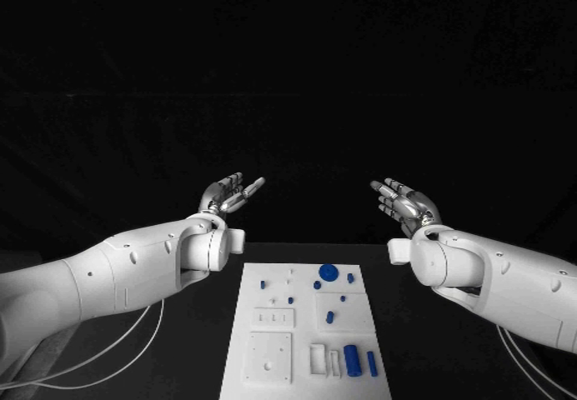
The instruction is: Assemble the parts on the task board
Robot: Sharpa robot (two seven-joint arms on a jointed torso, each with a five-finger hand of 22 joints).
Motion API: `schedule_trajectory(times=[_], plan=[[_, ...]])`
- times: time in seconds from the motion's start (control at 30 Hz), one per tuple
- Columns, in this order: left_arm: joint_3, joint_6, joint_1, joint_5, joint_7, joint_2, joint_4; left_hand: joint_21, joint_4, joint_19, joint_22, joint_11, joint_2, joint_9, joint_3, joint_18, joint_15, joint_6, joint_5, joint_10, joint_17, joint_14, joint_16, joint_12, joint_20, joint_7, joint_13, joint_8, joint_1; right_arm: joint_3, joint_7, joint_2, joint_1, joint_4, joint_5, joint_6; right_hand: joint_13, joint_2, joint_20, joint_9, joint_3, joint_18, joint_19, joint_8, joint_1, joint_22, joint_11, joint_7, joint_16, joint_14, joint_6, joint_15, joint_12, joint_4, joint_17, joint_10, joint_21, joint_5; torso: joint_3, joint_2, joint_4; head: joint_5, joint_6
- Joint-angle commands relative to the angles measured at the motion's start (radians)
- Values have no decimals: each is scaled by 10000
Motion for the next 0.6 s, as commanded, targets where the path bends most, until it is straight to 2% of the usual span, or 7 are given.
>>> schedule_trajectory(times=[0.03,0.2,0.4,0.5,0.53,0.57,0.6], plan=[[-174,1680,310,-63,-768,307,-773,50,89,144,22,12,-26,14,31,200,32,117,69,113,16,116,60,60,53,11,19,61,315,54,-1330,122,150,-616,-463,2454,15,18,80,12,3,124,44,58,299,13,35,850,55,155,106,33,59,-242,14,139,57,92,-1,1,-4,1,1],[-408,2259,658,-73,-1066,636,-1596,55,63,161,24,25,-11,16,34,204,34,138,70,142,16,123,60,63,52,21,21,65,287,117,-1939,253,330,-1339,-609,3549,29,-83,68,26,-9,147,124,73,590,21,-23,800,61,267,326,36,73,-642,20,367,82,-121,-1,1,-4,1,1],[-481,2438,766,-76,-1159,738,-1851,66,-11,206,29,51,57,18,26,215,60,178,68,207,23,222,68,65,51,47,24,66,249,149,-2249,319,421,-1706,-683,4105,69,-302,-22,68,-119,190,712,119,981,86,-34,749,98,959,1030,140,111,-1070,56,1145,274,-384,-1,1,-4,1,1],[-485,2667,681,-75,-1168,648,-1798,219,-159,777,99,128,214,32,11,329,138,365,68,505,83,1133,152,86,35,126,40,86,220,151,-1941,377,406,-1988,-2249,3601,134,-432,-211,136,-130,323,2246,201,1235,250,-96,675,233,3115,2144,-32,174,-1328,173,2518,811,-408,6,4,2,4,-41],[-486,2689,679,-74,-1166,629,-1771,279,-209,1003,125,161,272,44,-5,360,268,511,65,705,108,1496,194,103,14,155,52,102,194,151,-1856,378,395,-1997,-2486,3501,153,-443,-270,152,-126,334,2659,218,1263,278,-159,623,230,3614,2522,-96,177,-1376,197,2962,945,-377,8,3,3,4,-37],[-486,2708,676,-75,-1159,601,-1732,440,-284,1626,204,253,358,78,-39,398,573,913,67,1136,159,2265,314,135,-85,230,73,153,148,151,-1750,376,377,-2000,-2754,3383,190,-452,-397,191,-85,372,3659,260,1323,360,-314,503,293,4754,3259,-234,220,-1485,261,3804,1278,-282,8,5,3,3,-21],[-487,2725,673,-77,-1146,570,-1687,516,-385,1906,228,304,427,98,-81,377,475,1233,60,1398,163,2511,309,135,-97,275,86,183,113,152,-1658,373,356,-1999,-2976,3277,215,-457,-482,207,-48,353,4169,256,1343,371,-375,453,316,5416,3629,-310,243,-1568,294,4300,1413,-254,5,7,2,1,-18]])
